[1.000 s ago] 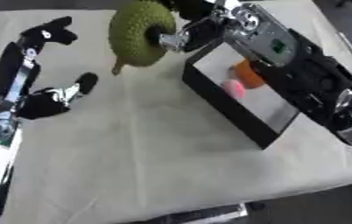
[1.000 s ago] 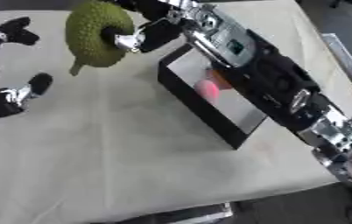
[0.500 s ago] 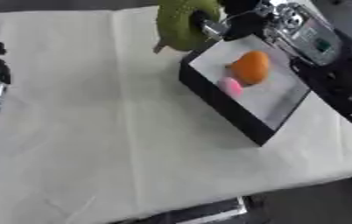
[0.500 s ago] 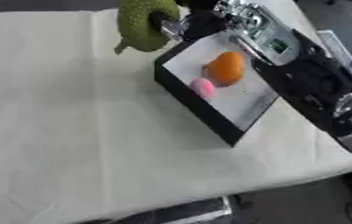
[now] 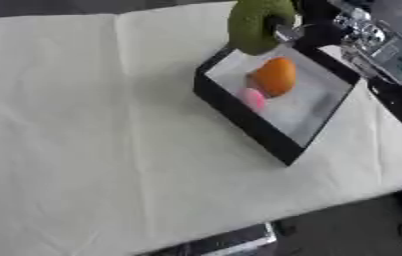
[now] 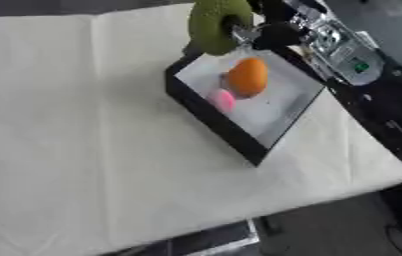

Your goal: Pick up the objects with one hand, pass them to the other hand, and then place them into the box on the other side of the table.

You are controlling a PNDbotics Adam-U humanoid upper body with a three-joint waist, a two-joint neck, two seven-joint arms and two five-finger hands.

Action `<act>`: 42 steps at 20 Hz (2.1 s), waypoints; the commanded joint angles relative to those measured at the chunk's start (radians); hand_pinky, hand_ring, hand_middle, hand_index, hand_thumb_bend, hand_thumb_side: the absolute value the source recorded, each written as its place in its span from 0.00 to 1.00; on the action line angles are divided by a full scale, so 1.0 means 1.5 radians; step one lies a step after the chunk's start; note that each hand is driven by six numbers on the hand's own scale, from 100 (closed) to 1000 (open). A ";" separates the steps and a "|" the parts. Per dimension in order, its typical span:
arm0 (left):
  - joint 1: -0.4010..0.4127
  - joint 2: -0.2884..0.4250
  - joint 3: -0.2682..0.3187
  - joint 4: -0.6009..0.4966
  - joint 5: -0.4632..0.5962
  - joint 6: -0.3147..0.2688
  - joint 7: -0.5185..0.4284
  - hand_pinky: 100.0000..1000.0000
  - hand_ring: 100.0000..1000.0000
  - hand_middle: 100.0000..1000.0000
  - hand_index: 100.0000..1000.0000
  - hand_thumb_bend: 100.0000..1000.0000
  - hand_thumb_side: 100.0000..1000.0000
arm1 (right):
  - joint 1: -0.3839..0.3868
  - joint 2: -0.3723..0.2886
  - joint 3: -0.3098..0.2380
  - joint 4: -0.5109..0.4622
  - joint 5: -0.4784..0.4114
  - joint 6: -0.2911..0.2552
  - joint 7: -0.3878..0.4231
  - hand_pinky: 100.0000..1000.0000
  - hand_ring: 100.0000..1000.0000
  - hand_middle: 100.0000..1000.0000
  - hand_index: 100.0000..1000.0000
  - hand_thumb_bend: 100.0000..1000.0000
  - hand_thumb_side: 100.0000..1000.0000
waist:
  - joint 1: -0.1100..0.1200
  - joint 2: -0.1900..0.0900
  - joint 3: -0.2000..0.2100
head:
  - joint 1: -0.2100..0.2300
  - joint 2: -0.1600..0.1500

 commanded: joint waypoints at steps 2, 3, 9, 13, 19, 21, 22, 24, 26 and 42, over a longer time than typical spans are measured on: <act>0.009 0.019 0.027 -0.036 0.025 -0.007 0.037 0.84 0.71 0.76 0.90 0.08 0.83 | -0.071 -0.023 0.004 0.106 0.029 -0.008 0.005 0.97 0.83 0.32 0.46 0.00 0.02 | 0.004 -0.006 0.003 | -0.006 -0.025; 0.011 0.017 0.030 -0.041 0.026 -0.008 0.042 0.84 0.71 0.76 0.90 0.08 0.83 | -0.086 -0.022 0.008 0.127 0.037 -0.013 0.008 0.96 0.83 0.32 0.46 0.00 0.02 | 0.005 -0.004 0.005 | -0.003 -0.031; 0.019 0.014 0.036 -0.061 0.021 -0.011 0.058 0.83 0.70 0.75 0.90 0.07 0.82 | -0.106 -0.025 0.010 0.188 0.075 -0.060 0.004 0.95 0.83 0.35 0.48 0.00 0.01 | 0.005 0.008 0.010 | 0.012 -0.059; 0.023 0.015 0.039 -0.065 0.017 -0.012 0.066 0.83 0.70 0.75 0.90 0.07 0.81 | -0.096 -0.025 0.004 0.219 0.110 -0.084 -0.017 0.95 0.83 0.34 0.47 0.00 0.02 | 0.004 0.010 0.012 | 0.016 -0.062; 0.025 0.019 0.045 -0.066 0.013 -0.012 0.078 0.83 0.70 0.75 0.89 0.07 0.80 | -0.064 -0.030 -0.006 0.235 0.151 -0.111 -0.041 0.92 0.82 0.34 0.47 0.00 0.05 | 0.002 0.009 0.011 | 0.019 -0.058; 0.025 0.019 0.048 -0.068 0.012 -0.011 0.082 0.83 0.70 0.75 0.89 0.07 0.80 | -0.052 -0.033 -0.006 0.239 0.178 -0.128 -0.046 0.92 0.84 0.39 0.52 0.00 0.05 | 0.002 0.009 0.012 | 0.019 -0.056; 0.025 0.019 0.049 -0.068 0.012 -0.011 0.085 0.83 0.70 0.75 0.89 0.06 0.80 | -0.045 -0.034 -0.006 0.238 0.195 -0.141 -0.041 0.93 0.87 0.45 0.59 0.00 0.06 | 0.002 0.009 0.012 | 0.020 -0.056; 0.025 0.020 0.052 -0.069 0.012 -0.010 0.089 0.83 0.70 0.75 0.89 0.06 0.80 | -0.034 -0.037 -0.008 0.236 0.232 -0.170 -0.023 0.99 1.00 0.70 0.82 0.14 0.07 | 0.002 0.009 0.011 | 0.020 -0.055; 0.026 0.020 0.054 -0.069 0.011 -0.009 0.093 0.83 0.70 0.75 0.89 0.06 0.79 | -0.027 -0.039 -0.015 0.233 0.284 -0.203 0.003 1.00 1.00 0.82 0.97 0.23 0.00 | 0.002 0.008 0.011 | 0.021 -0.054; 0.033 0.019 0.097 -0.088 0.008 0.009 0.142 0.83 0.69 0.74 0.89 0.01 0.74 | 0.009 0.034 -0.106 0.048 0.069 -0.123 -0.081 1.00 1.00 0.97 1.00 0.00 0.22 | 0.005 0.003 0.004 | 0.078 -0.053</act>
